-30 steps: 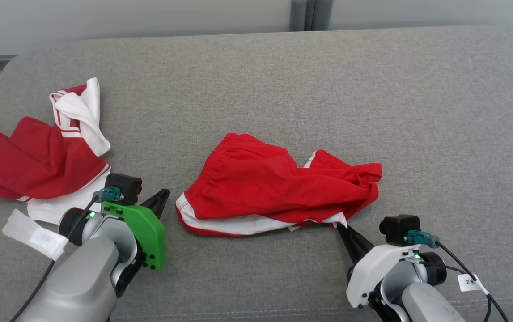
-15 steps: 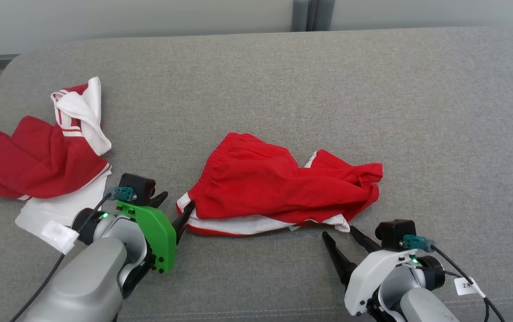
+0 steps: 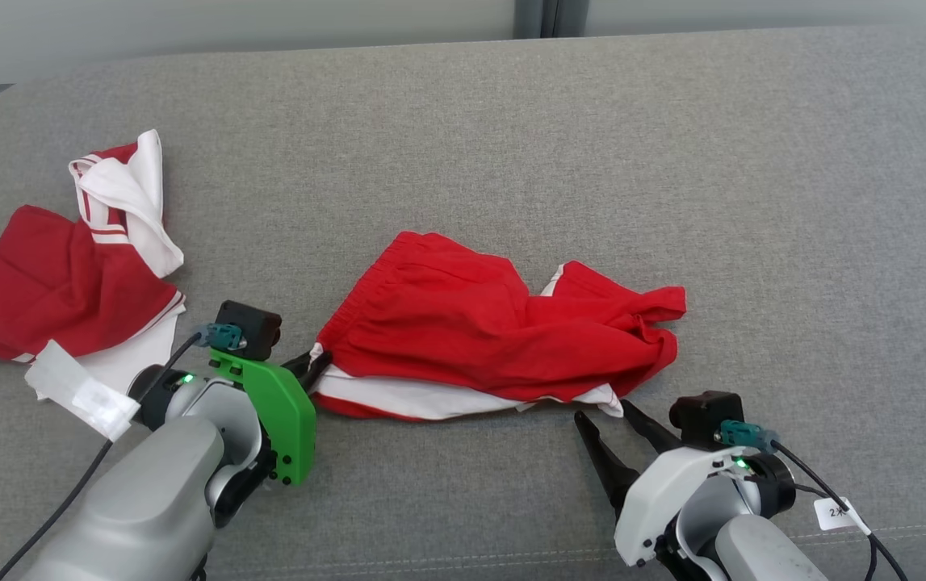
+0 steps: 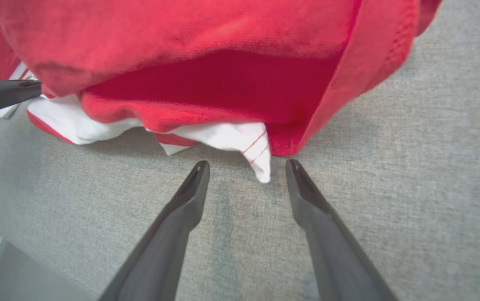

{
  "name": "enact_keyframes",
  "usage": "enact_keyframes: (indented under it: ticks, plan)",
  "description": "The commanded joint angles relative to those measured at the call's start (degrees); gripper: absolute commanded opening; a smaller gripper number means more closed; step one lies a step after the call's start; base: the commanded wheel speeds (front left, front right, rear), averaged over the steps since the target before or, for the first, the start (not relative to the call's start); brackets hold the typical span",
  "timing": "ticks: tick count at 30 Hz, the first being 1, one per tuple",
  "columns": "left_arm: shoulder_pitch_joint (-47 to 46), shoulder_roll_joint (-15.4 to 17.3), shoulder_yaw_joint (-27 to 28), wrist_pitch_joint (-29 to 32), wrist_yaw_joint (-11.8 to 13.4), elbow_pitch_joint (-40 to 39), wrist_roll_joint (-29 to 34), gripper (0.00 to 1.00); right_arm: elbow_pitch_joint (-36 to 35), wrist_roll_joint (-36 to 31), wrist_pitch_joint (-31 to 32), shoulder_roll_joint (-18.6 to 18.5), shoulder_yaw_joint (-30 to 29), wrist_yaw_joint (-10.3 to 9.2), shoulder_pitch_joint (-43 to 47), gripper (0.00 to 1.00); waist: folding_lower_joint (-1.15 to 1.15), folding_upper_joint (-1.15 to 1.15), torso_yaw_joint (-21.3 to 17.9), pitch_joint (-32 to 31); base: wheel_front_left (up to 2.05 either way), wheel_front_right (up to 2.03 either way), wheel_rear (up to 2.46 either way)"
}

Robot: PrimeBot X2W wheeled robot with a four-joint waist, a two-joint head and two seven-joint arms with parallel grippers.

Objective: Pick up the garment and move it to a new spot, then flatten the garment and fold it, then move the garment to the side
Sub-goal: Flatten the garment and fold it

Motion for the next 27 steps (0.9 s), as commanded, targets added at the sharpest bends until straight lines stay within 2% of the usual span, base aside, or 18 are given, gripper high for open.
enact_keyframes:
  ticks: [1, 2, 4, 6, 8, 9, 14, 19, 25, 27]
  plan:
    - [-1.0, 0.5, -0.1, -0.5, -0.1, 0.5, -0.3, 0.00, 0.2, -0.3, -0.4, -0.2, -0.1, 0.00, -0.6, 0.89, 0.00, 0.00, 0.1, -0.1, 0.00, 0.00, 0.00]
    - [-1.0, 0.5, -0.1, -0.5, -0.1, 0.5, -0.3, 0.00, 0.2, -0.3, -0.4, -0.2, -0.1, 0.00, -0.6, 0.89, 0.00, 0.00, 0.1, -0.1, 0.00, 0.00, 0.00]
    - [-1.1, 0.4, -0.2, -0.7, -0.1, 0.8, -0.5, 0.00, 0.4, -0.3, -0.5, -0.2, 0.0, 0.00, -0.8, 0.58, 0.00, 0.00, 0.1, -0.1, 0.00, 0.00, 0.00]
    - [-1.0, 0.3, -0.4, -1.0, -0.1, 1.0, -0.6, 0.00, 0.4, -0.3, -0.8, -0.2, 0.4, 0.00, -1.0, 0.36, 0.00, 0.00, 0.2, -0.2, 0.00, 0.00, 0.00]
    - [-0.9, 0.1, -0.5, -1.2, -0.1, 1.2, -1.0, 0.00, 0.5, -0.4, -1.0, -0.2, 0.6, 0.00, -1.0, 0.05, 0.00, 0.00, 0.3, -0.2, 0.00, 0.00, 0.00]
    - [-0.8, 0.0, -0.4, -1.4, -0.1, 1.2, -1.1, 0.00, 0.6, -0.7, -1.0, -0.2, 0.7, 0.00, -1.1, 0.00, 0.00, 0.00, 0.3, -0.3, 0.00, 0.00, 0.00]
    - [-0.3, -0.5, 0.6, -3.9, -0.1, 1.3, -2.7, 0.00, 0.1, -1.7, -1.4, -0.2, 0.2, 0.00, -0.6, 0.00, 0.00, 0.00, 0.3, -1.0, 0.00, 0.00, 0.00]
    - [0.6, -0.9, 4.3, -7.0, -0.1, -0.7, -7.5, 0.00, -2.4, -3.2, -1.5, -0.2, -1.3, 0.00, -0.5, 0.00, 0.00, 0.00, 0.1, -2.2, 0.00, 0.00, 0.00]
    - [-0.2, -1.4, 10.2, -9.9, 0.3, -3.8, -13.6, 0.00, -9.1, -9.5, 3.1, -0.3, -3.7, 0.00, -3.6, 0.00, 0.00, 0.00, -0.6, -3.6, 0.00, 0.00, 0.00]
    - [-1.0, -1.9, 12.3, -10.7, 0.9, -4.7, -15.6, 0.00, -11.5, -11.2, 5.6, -2.1, -4.5, -0.01, -5.2, 0.00, 0.00, 0.00, -0.9, -3.8, 0.00, 0.00, 0.00]
